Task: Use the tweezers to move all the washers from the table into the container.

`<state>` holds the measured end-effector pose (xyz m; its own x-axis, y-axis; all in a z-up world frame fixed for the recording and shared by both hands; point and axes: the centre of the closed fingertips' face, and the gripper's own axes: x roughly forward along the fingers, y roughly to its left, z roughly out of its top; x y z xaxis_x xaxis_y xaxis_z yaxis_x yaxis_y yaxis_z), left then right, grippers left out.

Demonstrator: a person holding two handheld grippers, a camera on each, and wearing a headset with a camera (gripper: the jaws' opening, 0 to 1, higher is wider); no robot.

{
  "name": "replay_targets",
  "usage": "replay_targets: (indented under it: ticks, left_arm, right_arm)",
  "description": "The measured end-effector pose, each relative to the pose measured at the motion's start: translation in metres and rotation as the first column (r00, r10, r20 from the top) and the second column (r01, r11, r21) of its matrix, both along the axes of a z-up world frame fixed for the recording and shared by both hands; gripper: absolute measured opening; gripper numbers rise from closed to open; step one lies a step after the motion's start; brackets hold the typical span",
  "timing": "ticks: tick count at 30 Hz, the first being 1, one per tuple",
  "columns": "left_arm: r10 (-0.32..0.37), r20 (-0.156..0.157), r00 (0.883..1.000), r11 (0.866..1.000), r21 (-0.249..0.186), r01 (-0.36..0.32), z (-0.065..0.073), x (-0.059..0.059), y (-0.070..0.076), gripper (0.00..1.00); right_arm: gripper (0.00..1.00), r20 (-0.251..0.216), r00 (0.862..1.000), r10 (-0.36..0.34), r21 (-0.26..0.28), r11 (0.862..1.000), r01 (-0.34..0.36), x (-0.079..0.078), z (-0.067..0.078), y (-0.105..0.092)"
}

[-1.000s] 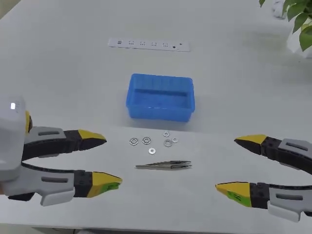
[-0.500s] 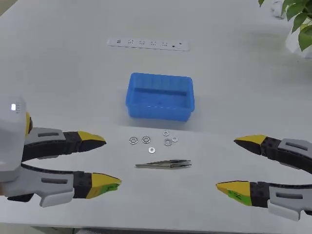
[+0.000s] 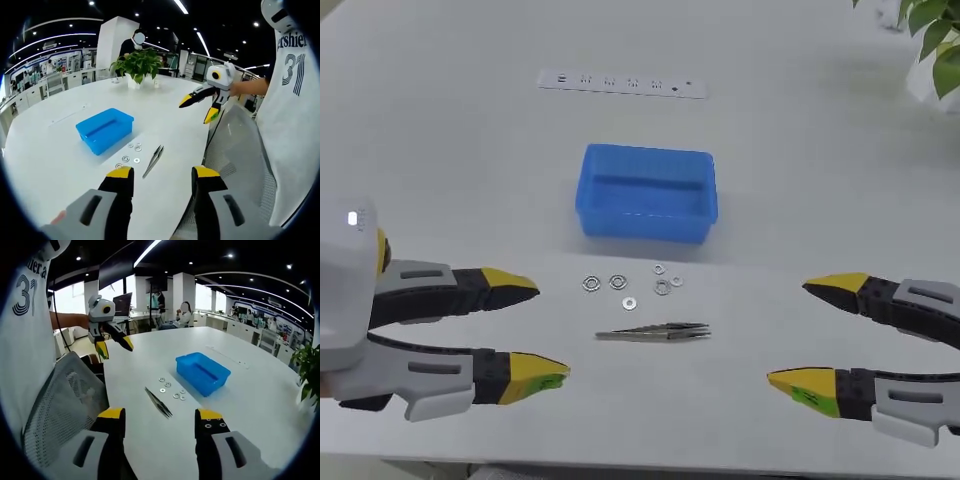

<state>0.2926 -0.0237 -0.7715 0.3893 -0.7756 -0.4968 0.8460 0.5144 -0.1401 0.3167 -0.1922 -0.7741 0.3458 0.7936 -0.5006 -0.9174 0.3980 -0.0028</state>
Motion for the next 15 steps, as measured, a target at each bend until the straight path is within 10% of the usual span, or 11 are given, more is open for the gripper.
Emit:
replay_targets:
  ticks: [7,10,15]
  left_arm:
    - [0.004,0.002,1.0,1.0,-0.009,-0.004,-0.005,0.005,-0.003,0.49]
    - [-0.017,-0.033,0.999,0.997,0.076,0.019,-0.022,0.004,0.0,0.47]
    - [-0.006,-0.045,0.999,0.997,0.079,0.01,-0.034,0.015,-0.005,0.4]
  right_arm:
    - [0.56,0.019,0.998,0.055,-0.09,0.995,-0.053,0.002,-0.01,0.002]
    - [0.5,0.025,0.996,0.091,-0.179,0.98,-0.085,0.01,-0.02,0.006]
    - [0.41,0.002,0.986,0.168,-0.226,0.96,-0.163,0.022,-0.036,0.033]
